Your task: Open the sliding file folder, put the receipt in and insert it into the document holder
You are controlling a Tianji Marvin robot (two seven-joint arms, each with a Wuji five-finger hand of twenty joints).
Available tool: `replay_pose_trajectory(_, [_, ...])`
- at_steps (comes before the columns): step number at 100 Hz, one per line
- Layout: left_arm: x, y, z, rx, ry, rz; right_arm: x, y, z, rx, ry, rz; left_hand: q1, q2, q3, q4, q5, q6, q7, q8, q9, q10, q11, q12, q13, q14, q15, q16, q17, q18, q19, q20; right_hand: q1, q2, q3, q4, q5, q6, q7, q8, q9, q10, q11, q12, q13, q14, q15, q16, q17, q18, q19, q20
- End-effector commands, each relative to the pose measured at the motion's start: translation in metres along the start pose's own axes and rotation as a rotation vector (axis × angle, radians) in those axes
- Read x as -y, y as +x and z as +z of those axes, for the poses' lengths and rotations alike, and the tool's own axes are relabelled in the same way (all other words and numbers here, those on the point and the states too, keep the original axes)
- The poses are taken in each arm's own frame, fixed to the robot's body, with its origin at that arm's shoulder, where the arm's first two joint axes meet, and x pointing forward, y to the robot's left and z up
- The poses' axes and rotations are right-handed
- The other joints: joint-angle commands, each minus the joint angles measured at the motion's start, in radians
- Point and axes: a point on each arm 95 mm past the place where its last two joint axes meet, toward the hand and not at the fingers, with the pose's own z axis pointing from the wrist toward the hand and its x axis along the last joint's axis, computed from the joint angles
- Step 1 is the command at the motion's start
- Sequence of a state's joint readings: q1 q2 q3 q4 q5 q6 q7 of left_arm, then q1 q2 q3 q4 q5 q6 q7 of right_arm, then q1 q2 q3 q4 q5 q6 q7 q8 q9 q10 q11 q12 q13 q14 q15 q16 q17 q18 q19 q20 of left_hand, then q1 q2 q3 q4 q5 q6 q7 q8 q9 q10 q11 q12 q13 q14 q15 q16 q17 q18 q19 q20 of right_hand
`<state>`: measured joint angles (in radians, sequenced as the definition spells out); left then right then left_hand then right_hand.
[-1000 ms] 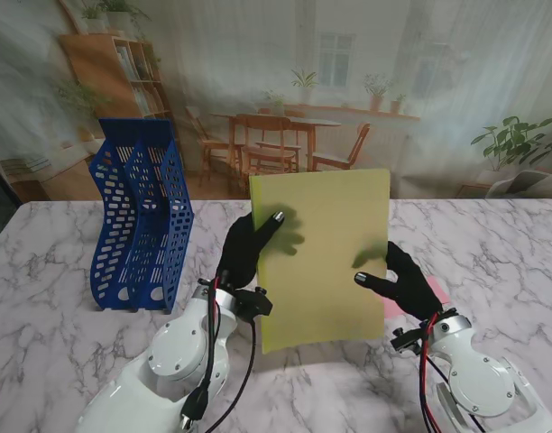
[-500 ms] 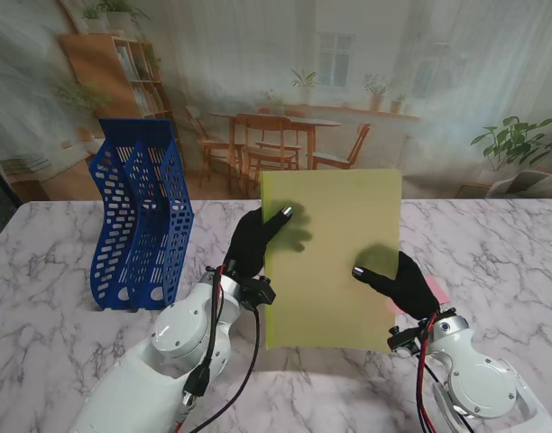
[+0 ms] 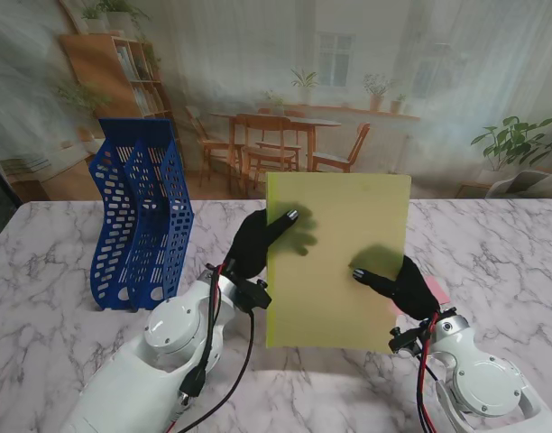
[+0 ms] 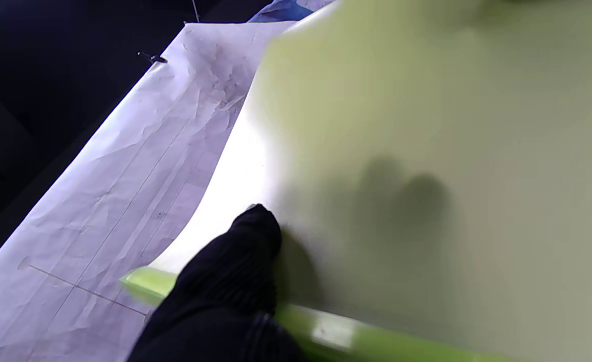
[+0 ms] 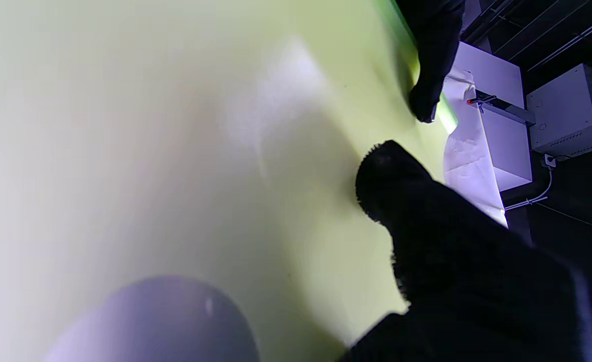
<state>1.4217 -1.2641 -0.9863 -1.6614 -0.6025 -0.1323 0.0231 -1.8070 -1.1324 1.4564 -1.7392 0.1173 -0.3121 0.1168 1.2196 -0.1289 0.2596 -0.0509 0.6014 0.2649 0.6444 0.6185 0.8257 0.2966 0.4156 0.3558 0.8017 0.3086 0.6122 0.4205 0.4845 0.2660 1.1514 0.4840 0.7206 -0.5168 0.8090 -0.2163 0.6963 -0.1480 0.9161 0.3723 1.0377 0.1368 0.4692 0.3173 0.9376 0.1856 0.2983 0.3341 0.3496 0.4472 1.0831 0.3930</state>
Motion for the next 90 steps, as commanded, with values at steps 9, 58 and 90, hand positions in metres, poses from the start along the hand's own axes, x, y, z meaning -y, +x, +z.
replay_pose_trajectory(9, [0.002, -0.003, 0.001, 0.010, -0.044, 0.027, 0.003, 0.000, 0.002, 0.005, 0.003, 0.005, 0.071, 0.030, 0.074, -0.003, 0.067, -0.070, 0.014, 0.022, 0.031, -0.011, -0.008, 0.003, 0.022, 0.057, 0.008, 0.011, 0.028, -0.031, 0.032, 0.006, 0.049, 0.010, -0.031, 0.002, 0.017, -0.015, -0.003, -0.029, 0.009, -0.021, 0.000, -0.004, 0.015, -0.015, 0.020, 0.006, -0.006, -0.018, 0.013, -0.013])
replay_pose_trajectory(58, [0.014, -0.001, -0.003, -0.015, -0.019, 0.125, 0.006, 0.006, 0.009, -0.062, -0.166, -0.009, -0.058, -0.001, -0.227, 0.090, -0.056, -0.030, -0.344, -0.135, -0.055, -0.018, -0.090, -0.039, -0.052, 0.060, -0.053, 0.024, -0.047, -0.023, -0.028, 0.009, 0.088, -0.074, 0.202, -0.017, 0.168, 0.015, 0.109, 0.075, 0.232, 0.022, 0.191, 0.133, 0.311, -0.003, 0.273, 0.097, 0.312, -0.131, 0.237, -0.014])
replay_pose_trajectory(90, [0.035, 0.008, -0.009, -0.048, 0.059, 0.160, 0.011, 0.013, 0.013, -0.102, -0.212, 0.007, 0.054, -0.016, -0.181, 0.080, -0.047, -0.049, -0.354, -0.116, -0.050, -0.027, -0.102, -0.076, -0.020, 0.032, -0.065, 0.016, -0.001, -0.040, -0.040, -0.005, 0.092, -0.071, 0.211, -0.018, 0.163, 0.007, 0.115, 0.108, 0.233, 0.024, 0.221, 0.155, 0.326, -0.008, 0.286, 0.113, 0.339, -0.125, 0.242, -0.032])
